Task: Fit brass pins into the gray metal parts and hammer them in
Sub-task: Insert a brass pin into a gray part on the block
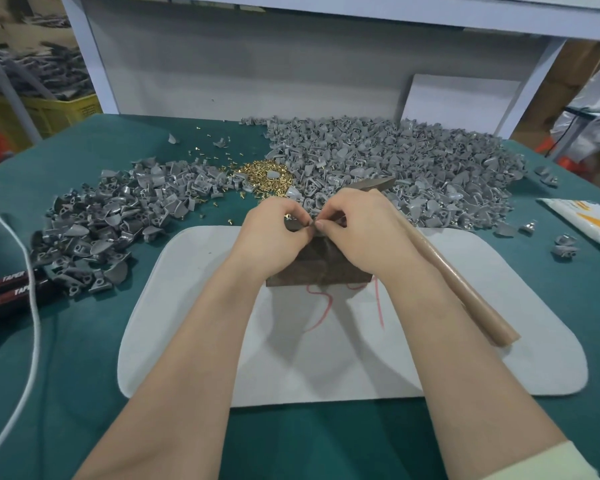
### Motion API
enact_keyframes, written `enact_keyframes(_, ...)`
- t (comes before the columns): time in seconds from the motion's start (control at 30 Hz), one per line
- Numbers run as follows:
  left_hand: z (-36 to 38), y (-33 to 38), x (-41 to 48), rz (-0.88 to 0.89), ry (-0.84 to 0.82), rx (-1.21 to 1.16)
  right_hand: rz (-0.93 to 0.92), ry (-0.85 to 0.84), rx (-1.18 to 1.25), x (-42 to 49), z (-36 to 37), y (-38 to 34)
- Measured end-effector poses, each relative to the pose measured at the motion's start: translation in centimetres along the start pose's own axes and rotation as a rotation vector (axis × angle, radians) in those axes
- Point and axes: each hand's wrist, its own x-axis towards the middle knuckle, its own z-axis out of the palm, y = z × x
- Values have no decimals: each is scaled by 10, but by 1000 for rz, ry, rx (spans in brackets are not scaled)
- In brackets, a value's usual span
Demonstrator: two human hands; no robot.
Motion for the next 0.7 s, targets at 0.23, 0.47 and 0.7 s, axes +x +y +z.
enact_keyframes(0.23, 0, -2, 0, 10, -2, -8, 37, -29, 137, -1, -2, 5)
enact_keyframes(0.47, 1, -2, -1, 13, 18, 7, 107, -98, 348, 0, -6, 11)
enact_keyframes(0.7, 1, -2, 0, 7, 17, 9, 61, -16, 201, -4, -3, 2)
